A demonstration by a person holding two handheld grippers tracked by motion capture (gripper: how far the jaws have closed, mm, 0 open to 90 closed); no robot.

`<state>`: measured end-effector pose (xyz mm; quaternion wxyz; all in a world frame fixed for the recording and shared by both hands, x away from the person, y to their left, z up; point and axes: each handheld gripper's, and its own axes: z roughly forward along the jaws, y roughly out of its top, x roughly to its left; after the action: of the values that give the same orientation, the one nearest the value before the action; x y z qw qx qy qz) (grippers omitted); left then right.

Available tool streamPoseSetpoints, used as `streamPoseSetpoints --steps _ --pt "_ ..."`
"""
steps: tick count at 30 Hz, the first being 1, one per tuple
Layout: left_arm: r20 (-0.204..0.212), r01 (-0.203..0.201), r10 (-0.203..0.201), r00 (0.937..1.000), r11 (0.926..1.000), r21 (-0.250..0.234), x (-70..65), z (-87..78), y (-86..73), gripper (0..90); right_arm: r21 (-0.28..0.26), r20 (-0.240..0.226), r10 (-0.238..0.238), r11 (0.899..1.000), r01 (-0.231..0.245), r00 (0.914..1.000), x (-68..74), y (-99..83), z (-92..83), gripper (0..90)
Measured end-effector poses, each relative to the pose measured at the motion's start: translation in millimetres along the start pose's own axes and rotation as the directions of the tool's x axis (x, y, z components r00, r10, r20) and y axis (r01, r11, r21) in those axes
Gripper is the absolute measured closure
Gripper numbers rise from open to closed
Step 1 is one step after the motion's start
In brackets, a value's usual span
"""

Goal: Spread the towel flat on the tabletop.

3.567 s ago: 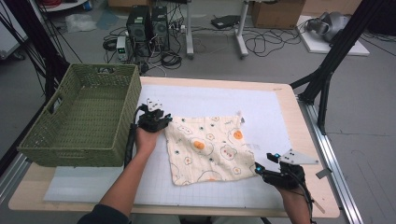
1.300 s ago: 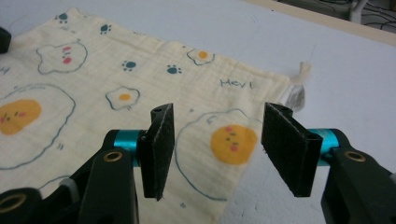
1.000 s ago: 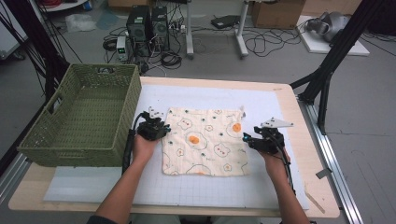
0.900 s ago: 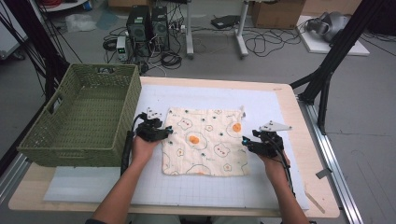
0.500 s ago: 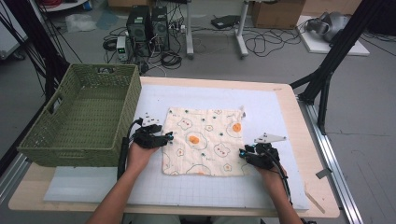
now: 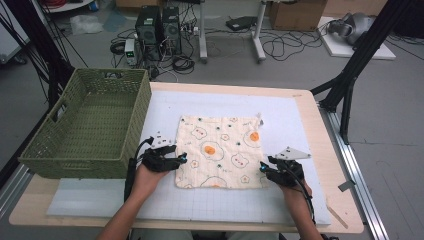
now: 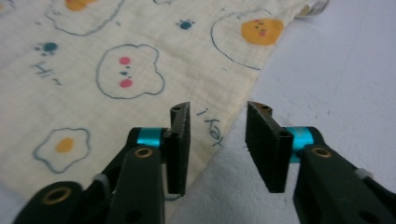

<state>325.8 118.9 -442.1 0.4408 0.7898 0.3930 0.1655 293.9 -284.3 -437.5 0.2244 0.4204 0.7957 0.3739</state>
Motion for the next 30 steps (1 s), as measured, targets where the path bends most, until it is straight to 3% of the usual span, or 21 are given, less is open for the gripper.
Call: streamPoseSetpoints --steps 4,9,10,12,14,16,19,27,28,30 --pt "-0.002 -0.005 0.005 1.0000 0.9994 0.033 -5.7 -2.1 -9.5 45.9 -0.010 -0.028 0.011 1.000 -0.011 0.9995 2.0 -5.2 -7.2 49.6" --pt "-0.003 -0.038 0.038 0.9993 0.9972 0.065 -14.7 -11.2 -19.8 47.8 0.006 -0.051 -0.015 1.000 0.015 0.9986 8.2 -11.6 -9.0 53.7" --pt "-0.008 -0.058 0.058 0.9983 0.9960 0.068 -16.3 -12.9 -20.7 51.7 0.013 -0.059 -0.017 1.000 0.018 0.9981 9.3 -12.1 -8.5 54.7" --pt "0.021 -0.141 0.140 0.9900 0.9880 0.062 -22.5 -15.9 -23.1 72.1 0.031 -0.075 -0.013 0.999 0.016 0.9971 10.9 -13.7 -5.9 56.7" --pt "0.019 -0.186 0.185 0.9825 0.9793 0.080 -26.4 -17.2 -22.0 85.2 0.049 -0.077 0.009 0.999 -0.005 0.9970 11.9 -16.1 -2.0 59.5" --pt "0.024 -0.177 0.176 0.9841 0.9795 0.095 -23.2 -19.4 -21.2 86.6 0.049 -0.092 0.045 0.998 -0.041 0.9947 11.4 -16.8 -2.6 67.7" --pt "0.019 -0.167 0.166 0.9859 0.9799 0.109 -14.8 -26.3 -22.8 87.0 0.055 -0.125 0.045 0.998 -0.038 0.9912 14.1 -17.2 -4.5 84.4" --pt "0.062 -0.158 0.151 0.9866 0.9796 0.125 -12.4 -32.9 -24.8 86.4 0.129 -0.075 -0.033 0.991 0.042 0.9966 31.8 -15.7 -19.3 85.4" --pt "0.061 -0.154 0.148 0.9871 0.9803 0.123 -12.4 -33.6 -24.7 85.6 0.133 -0.077 -0.032 0.990 0.042 0.9965 33.1 -16.5 -21.0 85.3" --pt "0.019 -0.142 0.141 0.9898 0.9837 0.110 -13.0 -35.9 -23.3 80.2 0.134 -0.070 -0.045 0.990 0.054 0.9966 34.4 -17.3 -24.4 82.3"
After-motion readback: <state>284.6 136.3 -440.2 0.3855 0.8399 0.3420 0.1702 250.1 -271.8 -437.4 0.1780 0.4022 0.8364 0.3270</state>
